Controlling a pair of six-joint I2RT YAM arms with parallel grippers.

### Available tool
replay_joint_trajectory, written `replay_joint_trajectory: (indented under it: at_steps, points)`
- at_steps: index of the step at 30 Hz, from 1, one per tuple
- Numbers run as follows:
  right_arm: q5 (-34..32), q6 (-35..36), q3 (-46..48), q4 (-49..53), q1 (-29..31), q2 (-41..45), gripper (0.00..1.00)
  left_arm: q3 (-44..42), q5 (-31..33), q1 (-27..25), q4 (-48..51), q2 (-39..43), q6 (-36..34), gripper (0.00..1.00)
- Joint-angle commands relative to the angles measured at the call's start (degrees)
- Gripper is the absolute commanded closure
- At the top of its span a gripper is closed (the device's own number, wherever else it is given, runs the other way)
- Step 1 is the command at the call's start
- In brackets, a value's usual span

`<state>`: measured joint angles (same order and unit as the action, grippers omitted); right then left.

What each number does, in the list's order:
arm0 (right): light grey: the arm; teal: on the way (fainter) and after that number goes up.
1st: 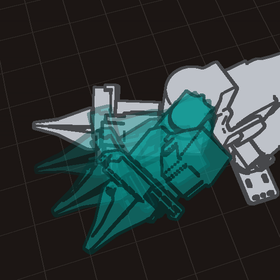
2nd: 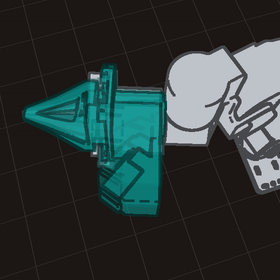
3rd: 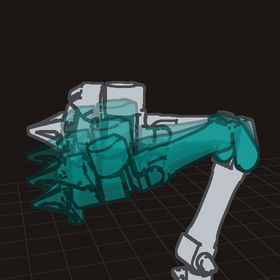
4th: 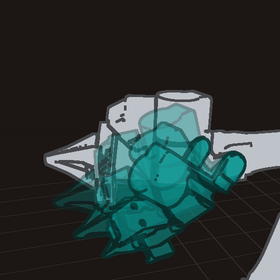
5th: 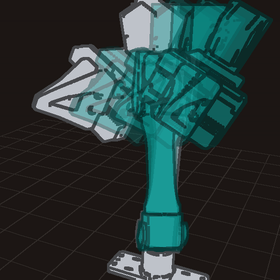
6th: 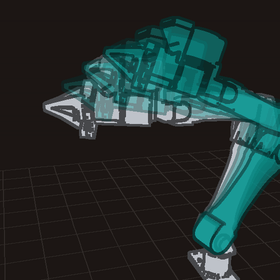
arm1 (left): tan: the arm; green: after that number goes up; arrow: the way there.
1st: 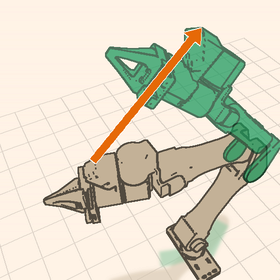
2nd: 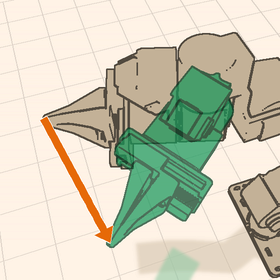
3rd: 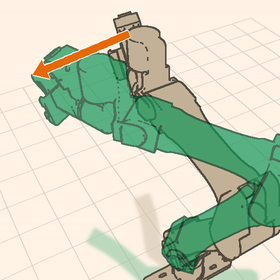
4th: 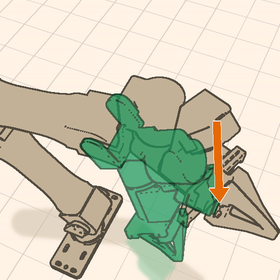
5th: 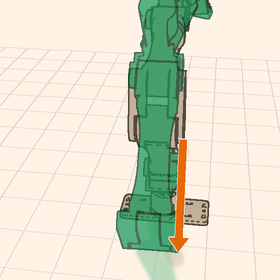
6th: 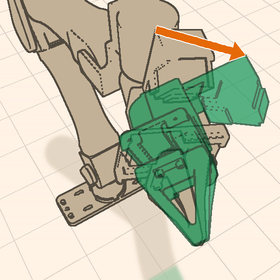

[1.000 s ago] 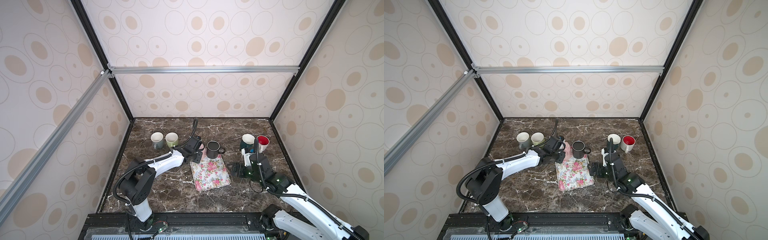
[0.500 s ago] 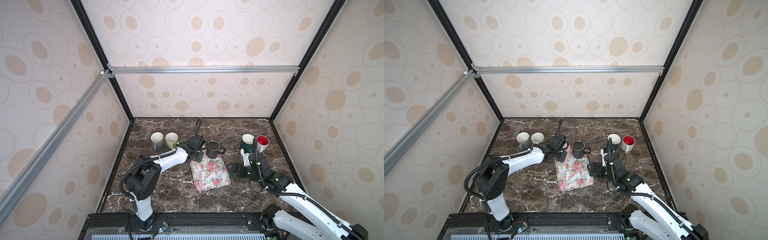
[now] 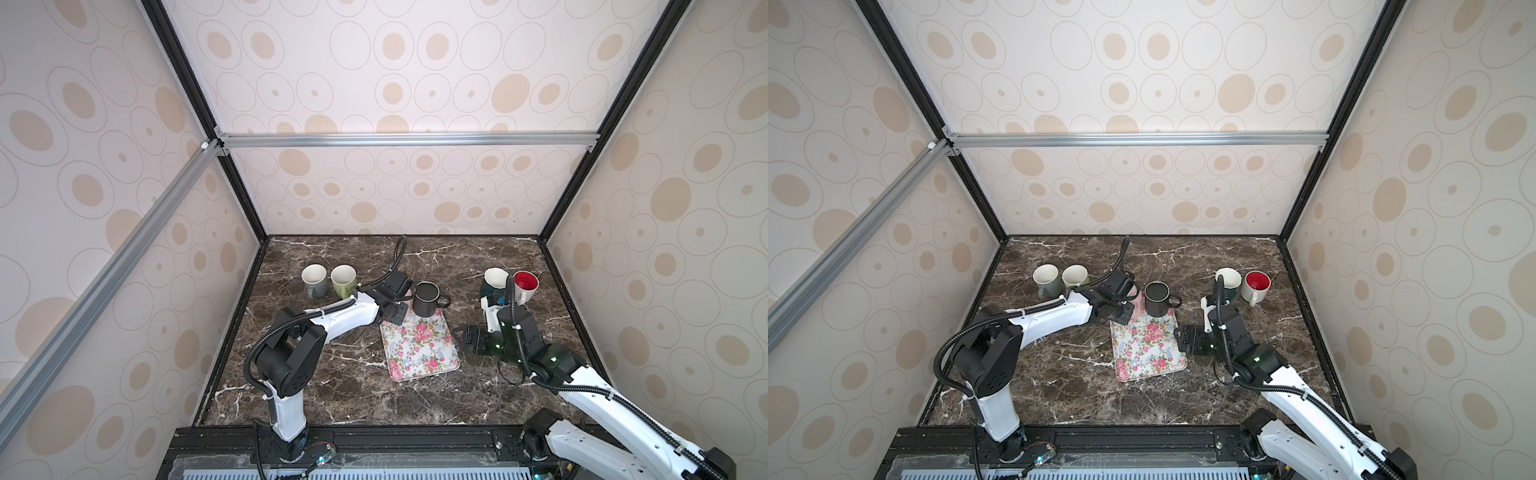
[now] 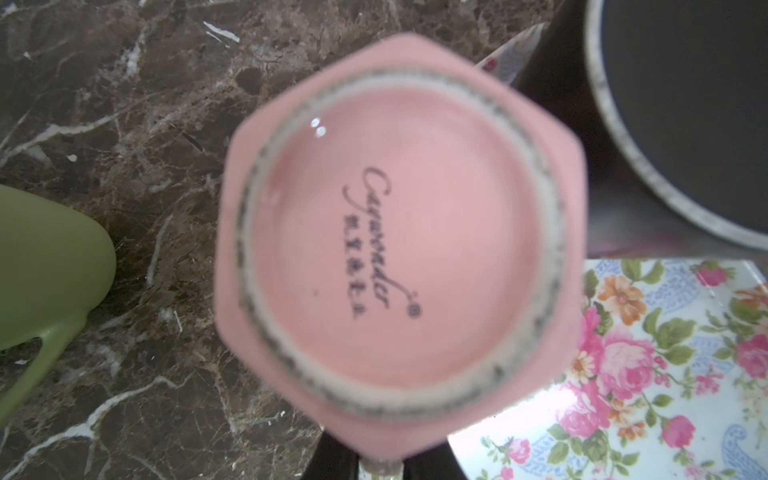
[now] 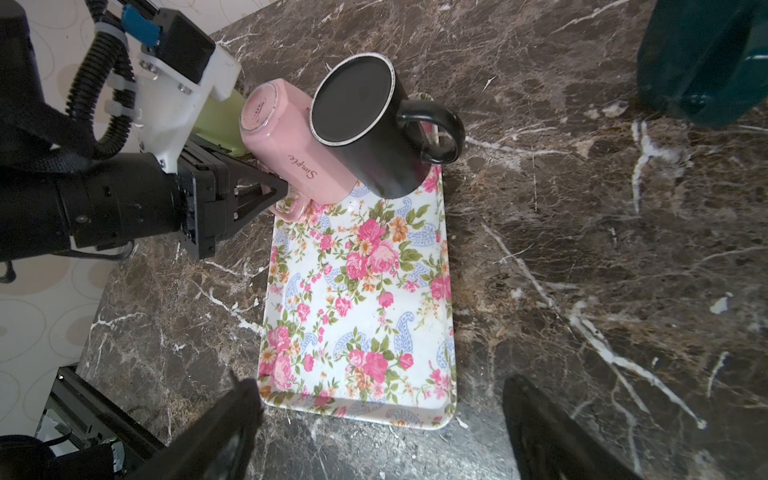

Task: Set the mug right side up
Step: 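Lower the left gripper and close it on the pink mug's handle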

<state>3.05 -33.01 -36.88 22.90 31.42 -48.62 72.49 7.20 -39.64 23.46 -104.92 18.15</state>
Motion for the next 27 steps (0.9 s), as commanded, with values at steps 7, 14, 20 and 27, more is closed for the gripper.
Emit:
replay_joint_trajectory:
  at_steps: [7, 14, 20, 27]
  points:
    - [-0.10, 0.23, 0.85, -0.72, -0.09, -1.09, 0.06, 1.75, 1.86, -0.11, 0.86, 0.23, -0.91, 0.94]
    - [0.03, -1.34, 1.39, -0.58, -0.09, -2.89, 0.07, 0.15, 0.80, -0.09, -0.26, 0.54, -1.19, 1.00]
    - [0.55, -1.67, 2.56, -1.96, -0.12, -2.93, 0.07, -0.82, 0.54, -0.10, -0.76, 1.67, -0.64, 1.00]
    - [0.99, -1.66, 1.99, -2.40, -0.13, -4.59, 0.07, -2.79, -1.70, -0.16, -2.34, 4.48, 0.21, 1.00]
